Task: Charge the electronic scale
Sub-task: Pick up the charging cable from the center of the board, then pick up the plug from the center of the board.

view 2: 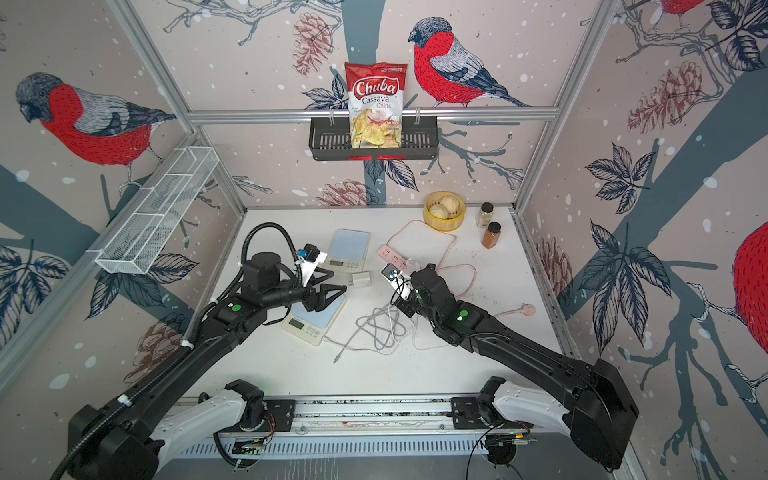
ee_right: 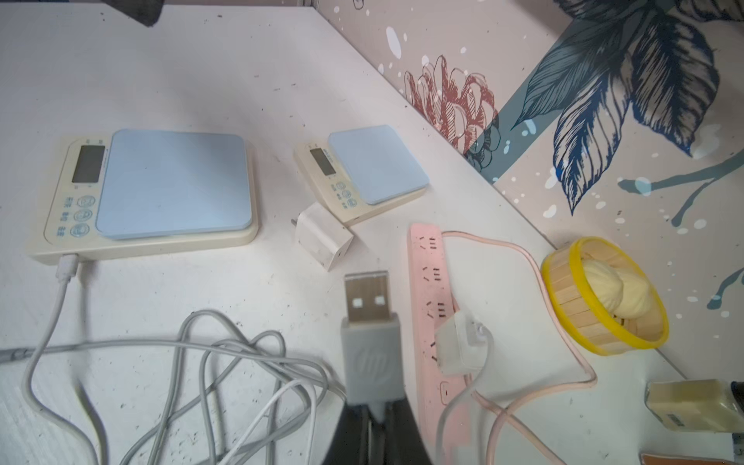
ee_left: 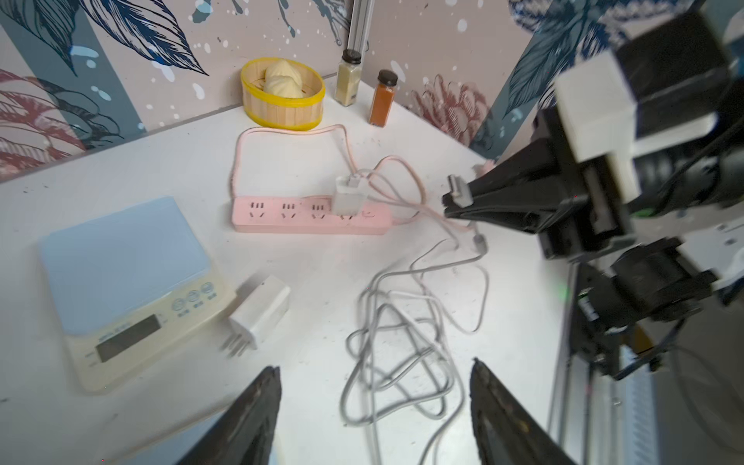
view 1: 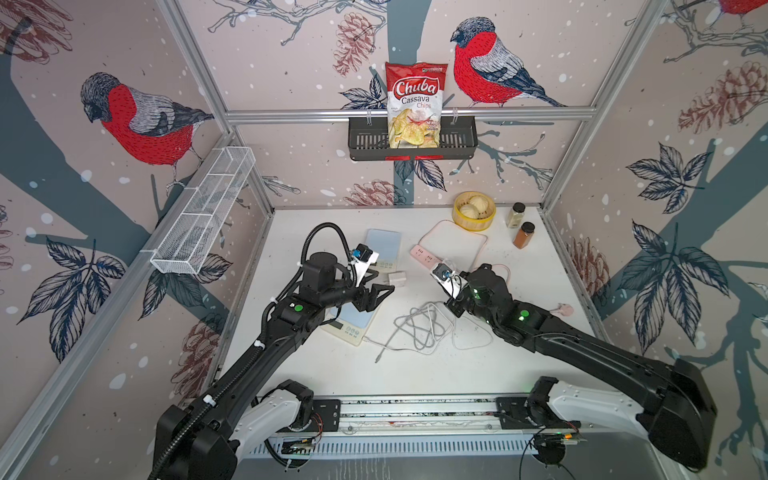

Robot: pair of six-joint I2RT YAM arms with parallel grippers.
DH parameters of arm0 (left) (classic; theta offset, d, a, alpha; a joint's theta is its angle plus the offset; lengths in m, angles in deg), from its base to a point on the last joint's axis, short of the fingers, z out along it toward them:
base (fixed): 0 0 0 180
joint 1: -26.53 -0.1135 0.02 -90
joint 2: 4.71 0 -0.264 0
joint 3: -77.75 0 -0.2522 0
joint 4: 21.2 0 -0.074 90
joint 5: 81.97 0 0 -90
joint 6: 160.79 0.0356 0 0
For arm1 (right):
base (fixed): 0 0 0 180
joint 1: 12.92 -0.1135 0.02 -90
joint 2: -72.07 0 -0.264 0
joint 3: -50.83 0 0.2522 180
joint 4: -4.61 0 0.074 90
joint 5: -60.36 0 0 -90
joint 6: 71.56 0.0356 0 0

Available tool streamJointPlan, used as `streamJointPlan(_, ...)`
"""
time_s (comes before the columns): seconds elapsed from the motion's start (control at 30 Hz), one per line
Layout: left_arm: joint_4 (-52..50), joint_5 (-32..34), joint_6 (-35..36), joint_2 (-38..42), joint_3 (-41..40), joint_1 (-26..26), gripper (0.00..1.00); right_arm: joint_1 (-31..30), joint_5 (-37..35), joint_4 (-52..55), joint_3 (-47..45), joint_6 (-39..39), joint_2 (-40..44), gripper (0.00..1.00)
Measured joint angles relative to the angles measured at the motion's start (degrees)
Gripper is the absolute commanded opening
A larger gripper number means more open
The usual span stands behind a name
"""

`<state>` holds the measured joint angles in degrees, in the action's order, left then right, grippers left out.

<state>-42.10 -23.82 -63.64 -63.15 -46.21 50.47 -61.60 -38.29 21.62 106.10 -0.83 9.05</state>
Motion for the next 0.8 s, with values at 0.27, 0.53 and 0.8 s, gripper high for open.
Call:
streamJointPlan(0.27,4.5,2.9,24.9,-16.6,-1.1,-1.2,0.71,1.5,0.8,-0.9,-1.6,1.7,-2.4,0.0)
streamJointPlan(0.53,7.5,-1.6,34.7,-31.0,5.9,-4.9,0.68,1.7,1.6,-3.7,-6.4,4.2,-3.0,0.0)
streamJointPlan(0.8,5.2,-3.7,39.1,-43.7,16.1,-5.0,0.6,1.9,1.6,-6.4,-7.3,4.3,-4.3,0.0)
